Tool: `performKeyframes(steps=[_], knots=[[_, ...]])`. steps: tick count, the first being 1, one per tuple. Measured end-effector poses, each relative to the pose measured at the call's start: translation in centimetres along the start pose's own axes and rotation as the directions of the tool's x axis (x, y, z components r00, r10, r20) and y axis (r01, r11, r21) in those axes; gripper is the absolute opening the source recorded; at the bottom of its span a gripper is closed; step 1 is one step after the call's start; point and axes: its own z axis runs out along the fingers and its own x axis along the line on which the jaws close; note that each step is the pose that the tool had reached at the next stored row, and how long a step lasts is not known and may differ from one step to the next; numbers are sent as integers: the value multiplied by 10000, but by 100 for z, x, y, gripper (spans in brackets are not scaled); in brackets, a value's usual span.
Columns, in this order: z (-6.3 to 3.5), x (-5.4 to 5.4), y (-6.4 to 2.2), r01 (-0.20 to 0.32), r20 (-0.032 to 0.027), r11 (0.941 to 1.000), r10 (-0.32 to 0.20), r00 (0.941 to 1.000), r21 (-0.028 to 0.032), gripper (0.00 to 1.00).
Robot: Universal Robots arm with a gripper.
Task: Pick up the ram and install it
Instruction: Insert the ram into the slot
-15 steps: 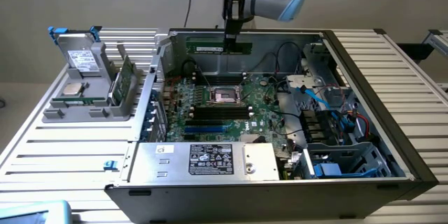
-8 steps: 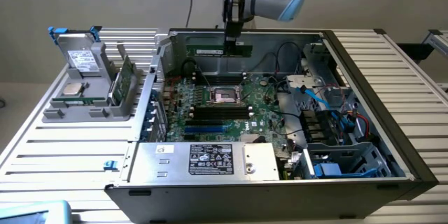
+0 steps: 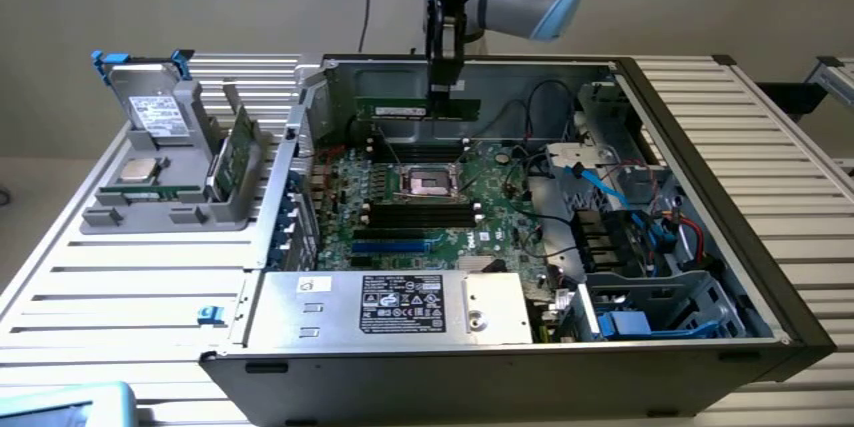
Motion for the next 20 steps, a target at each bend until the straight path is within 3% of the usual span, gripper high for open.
performKeyframes(steps=[14, 20], knots=[[222, 19, -9, 13, -2, 10000, -13, 10000, 1, 13], [265, 60, -14, 12, -54, 10000, -12, 10000, 1, 13]])
